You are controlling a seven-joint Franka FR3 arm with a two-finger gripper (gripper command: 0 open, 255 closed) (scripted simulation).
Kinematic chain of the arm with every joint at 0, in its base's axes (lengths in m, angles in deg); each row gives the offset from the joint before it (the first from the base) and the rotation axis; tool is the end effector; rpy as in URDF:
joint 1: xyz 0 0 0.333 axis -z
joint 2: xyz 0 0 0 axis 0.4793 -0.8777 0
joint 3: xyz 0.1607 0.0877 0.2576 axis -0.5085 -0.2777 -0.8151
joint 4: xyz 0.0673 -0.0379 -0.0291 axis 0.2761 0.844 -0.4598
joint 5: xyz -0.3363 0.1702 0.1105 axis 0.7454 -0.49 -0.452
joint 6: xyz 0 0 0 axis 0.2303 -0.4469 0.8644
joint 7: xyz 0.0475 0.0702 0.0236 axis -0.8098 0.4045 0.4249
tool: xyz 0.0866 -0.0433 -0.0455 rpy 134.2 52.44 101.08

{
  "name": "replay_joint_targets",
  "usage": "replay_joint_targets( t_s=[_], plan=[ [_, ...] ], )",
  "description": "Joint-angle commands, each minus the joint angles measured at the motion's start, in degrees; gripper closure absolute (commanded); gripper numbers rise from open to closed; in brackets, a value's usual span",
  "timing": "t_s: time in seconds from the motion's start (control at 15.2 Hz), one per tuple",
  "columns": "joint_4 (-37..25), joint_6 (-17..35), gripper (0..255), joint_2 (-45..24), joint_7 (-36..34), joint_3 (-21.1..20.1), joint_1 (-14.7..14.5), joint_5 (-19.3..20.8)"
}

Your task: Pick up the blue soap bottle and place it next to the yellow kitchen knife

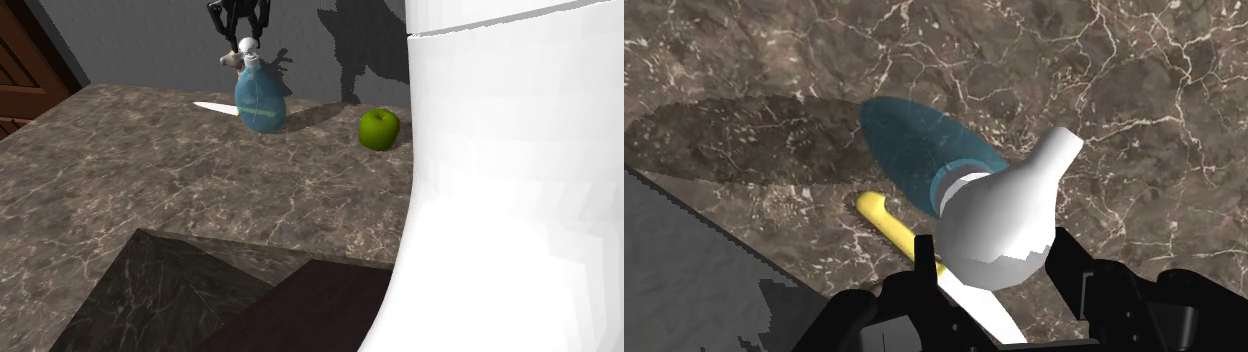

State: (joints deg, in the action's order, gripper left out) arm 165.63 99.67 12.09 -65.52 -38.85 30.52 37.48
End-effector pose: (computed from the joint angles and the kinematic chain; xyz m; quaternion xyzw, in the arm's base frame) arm 0.6632 -0.1485 0.4618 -0.9994 0.0308 -0.0077 0.0122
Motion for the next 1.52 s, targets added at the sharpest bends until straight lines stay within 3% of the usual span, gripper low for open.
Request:
replay_joint_targets(
  t_s=[0.0, 0.33, 0.4, 0.73, 0.99, 1.45],
  plan=[
    [0.35, 0.36, 255, 0.07, 0.04, 0.01, 0.0, 0.0],
    [0.35, 0.36, 255, 0.07, 0.04, 0.01, 0.0, 0.0],
    [0.34, 0.36, 0, 0.06, 0.04, 0.01, 0.0, -0.01],
    [0.35, 0.36, 0, 0.07, 0.04, 0.01, 0.0, 0.0],
    [-6.67, -6.82, 0, 0.26, -0.23, 0.19, 0.45, 0.16],
    [-6.67, -6.83, 0, 0.26, -0.23, 0.19, 0.45, 0.16]
  ],
)
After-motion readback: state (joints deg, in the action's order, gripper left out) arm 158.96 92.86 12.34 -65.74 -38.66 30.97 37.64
